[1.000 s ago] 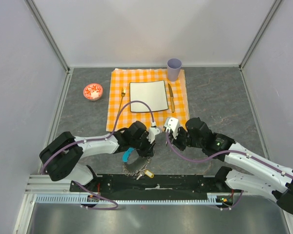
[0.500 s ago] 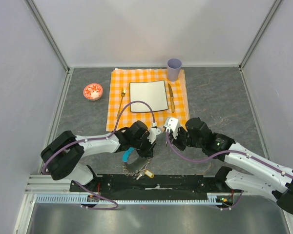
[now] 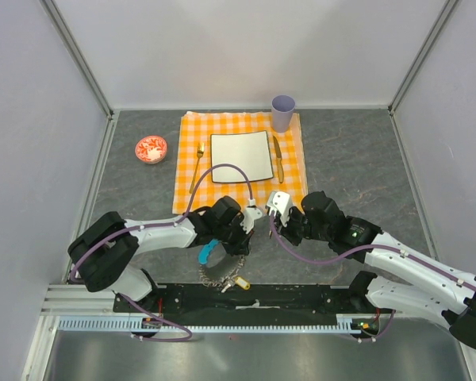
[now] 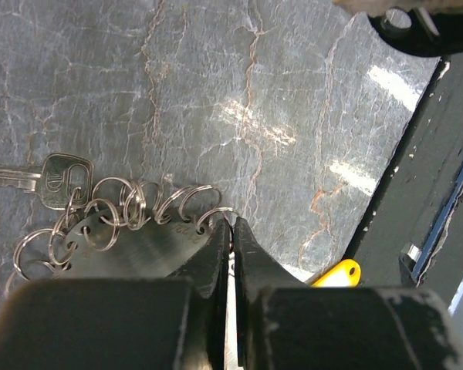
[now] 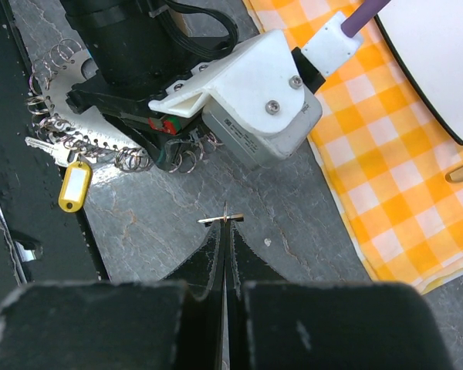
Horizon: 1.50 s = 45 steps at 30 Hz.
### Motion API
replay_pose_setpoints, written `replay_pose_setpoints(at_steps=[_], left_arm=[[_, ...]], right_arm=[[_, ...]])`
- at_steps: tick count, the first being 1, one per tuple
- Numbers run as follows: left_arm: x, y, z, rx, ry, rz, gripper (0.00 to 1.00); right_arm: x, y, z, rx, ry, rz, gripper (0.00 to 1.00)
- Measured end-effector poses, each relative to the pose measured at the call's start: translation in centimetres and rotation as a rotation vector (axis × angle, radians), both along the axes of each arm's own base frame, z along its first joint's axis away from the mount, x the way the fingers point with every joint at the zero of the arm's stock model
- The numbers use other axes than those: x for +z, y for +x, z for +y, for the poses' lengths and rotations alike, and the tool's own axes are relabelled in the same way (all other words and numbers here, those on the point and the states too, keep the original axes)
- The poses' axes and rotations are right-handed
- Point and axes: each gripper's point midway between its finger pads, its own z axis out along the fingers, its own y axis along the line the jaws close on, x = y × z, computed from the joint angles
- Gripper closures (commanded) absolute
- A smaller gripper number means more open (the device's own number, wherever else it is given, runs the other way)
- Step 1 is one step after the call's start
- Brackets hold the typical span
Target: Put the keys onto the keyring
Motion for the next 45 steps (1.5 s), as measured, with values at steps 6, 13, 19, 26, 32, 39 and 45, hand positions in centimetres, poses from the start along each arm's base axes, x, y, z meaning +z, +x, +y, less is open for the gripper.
replay_pose_setpoints(at_steps=[6,13,19,26,32,39,45], left_arm=[[0.6,0.1,-0.2,0.001,-0.015,-0.012,0.98],[5.3,0.6,-0.7,-0.003,-0.139,-0.115,0.98],[8.9,1.2,-1.3,-0.047,-0.275,-0.266,0.98],[11.8,1.6,-2.7,-0.157,-0.443,-0.430,0.98],[13.9,2.7,-2.8,-0.206,-0.552,-0.524,0.98],[14.4,2.0,-2.7,-0.271,-0.645,-0.562,0.98],[15.1,1.2,-2.8,-0.316,-0.705,-0.598,0.98]], right_arm=[[0.2,-0.1,0.0,0.003,0.006,-0.002,1.00],[1.5,-0.5,-0.1,0.019,0.046,-0.024,1.00],[2.9,-1.3,-0.3,0.054,0.051,-0.035,1.00],[5.0,-1.5,-0.1,0.124,0.031,-0.069,1.00],[3.0,-0.9,0.0,0.127,-0.045,-0.049,1.00],[2.4,-0.3,0.0,0.121,-0.074,-0.062,1.00],[2.0,-0.2,0.3,0.141,-0.084,-0.063,1.00]])
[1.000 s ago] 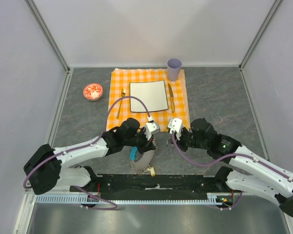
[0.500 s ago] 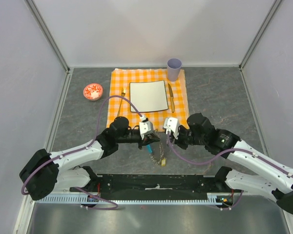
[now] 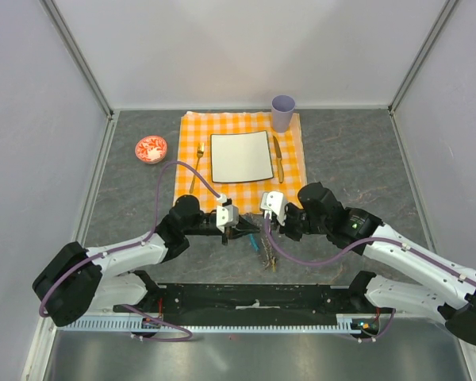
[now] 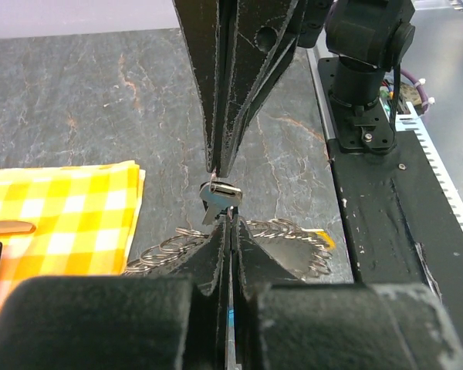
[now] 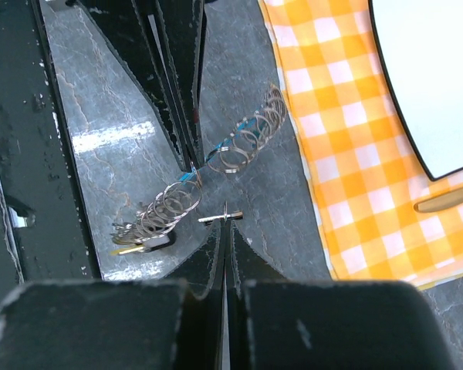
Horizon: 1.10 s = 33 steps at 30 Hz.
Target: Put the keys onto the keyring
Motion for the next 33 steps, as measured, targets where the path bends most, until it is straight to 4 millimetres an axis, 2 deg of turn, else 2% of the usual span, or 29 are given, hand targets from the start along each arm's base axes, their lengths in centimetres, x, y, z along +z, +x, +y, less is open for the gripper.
replay_pose_setpoints(at_steps=[10,33], left_arm=[[0.54,0.07,-0.06,0.000,-0.026,-0.026,0.98],[0.77,0.15,-0.16,0.001,-0.037,-0.032,0.98]], right_arm=[[0.51,-0.65,0.81,0.064,0.034,-0.001,1.00],[0.61,-0.73,0.83,0.068,0.038,-0.003,1.00]])
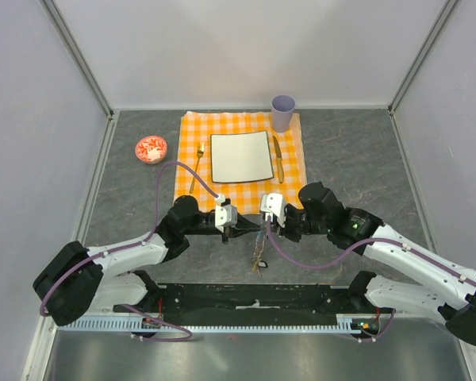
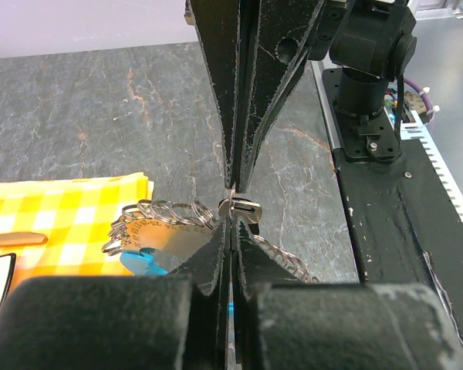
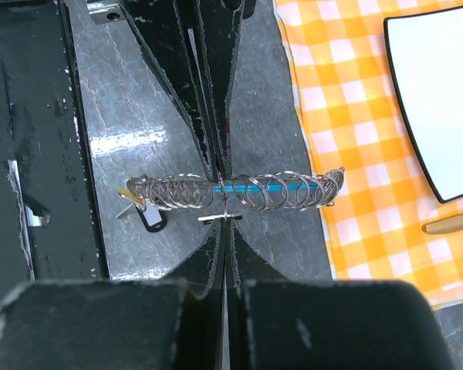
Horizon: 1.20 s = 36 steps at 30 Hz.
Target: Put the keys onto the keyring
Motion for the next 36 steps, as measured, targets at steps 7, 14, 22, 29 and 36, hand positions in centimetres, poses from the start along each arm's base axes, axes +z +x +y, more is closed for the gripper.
replay_pose_setpoints(at_steps=[7,14,22,29,36], left_arm=[[0.0,-0.1,0.0,-0.004,-0.001,0.003,0.98],[0.0,-0.2,0.0,-0.015,-0.003,0.007,0.98],[-0.2,-0.6,-0.1,-0.043,-0.002,0.027,0.98],[0.0,-0.8,-0.2,-0.053,-0.010,0.027,0.98],[0.0,-0.8,-0.2,-0.052,-0.011,0.037,0.98]], right_arm=[[0.0,0.0,0.0,0.000,0.000,0.000,1.00],[0.0,-0.1,0.1,0.007,0.003,0.004,1.00],[-0.1,-0.7,0.1,0.029,0.012,0.019,1.00],[0.5,-1.1,0.7,0.060,0.045,0.020,1.00],[0.5,-1.1,0.7,0.065,0.047,0.022,1.00]])
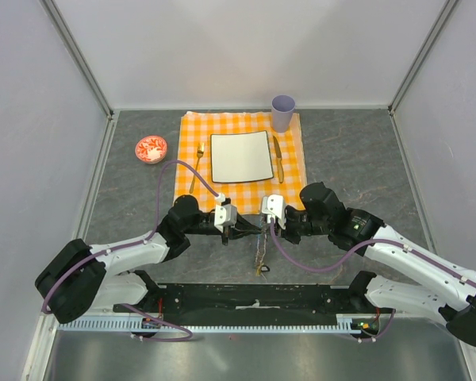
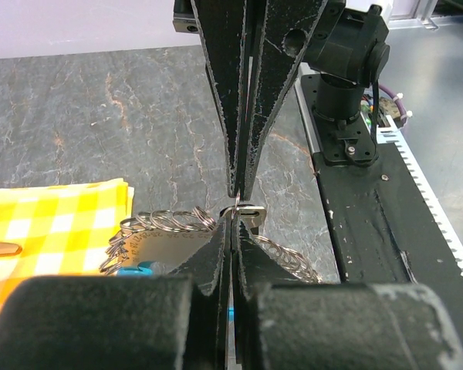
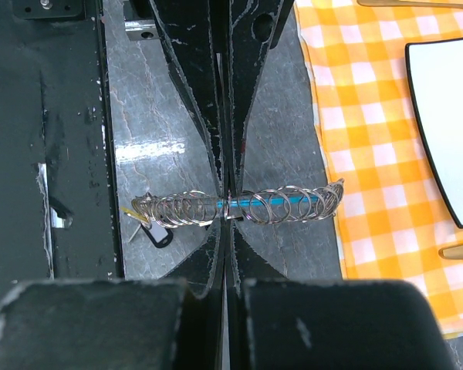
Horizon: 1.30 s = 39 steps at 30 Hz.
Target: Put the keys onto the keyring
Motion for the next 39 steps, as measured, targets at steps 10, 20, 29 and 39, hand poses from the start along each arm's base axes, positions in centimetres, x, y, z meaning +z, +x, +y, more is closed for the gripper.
replay_pose_setpoints(at_steps=[10,20,29,39], left_arm=[[0.1,0.4,-0.2,0.032,0.027,0.095,0.98],[0.5,0.5,0.3,0.105,0.078,0.276,0.98],[2.1,0.2,0.5,0.142,0.069,0.388,0.98],[3.6,0.1,0.5,0.166,0.024,0.481,0.98]], right_arm=[[0.1,0.0,-0.2,-0.005,-0.002,-0.010,1.00],[0.6,-0.5,0.1,0.012,-0.005,-0.059,1.00],[0.7,-1.5,0.6,0.046,-0.006,-0.079,1.00],[1.6,-2.0,1.4,0.048,0.017,-0.121,1.00]])
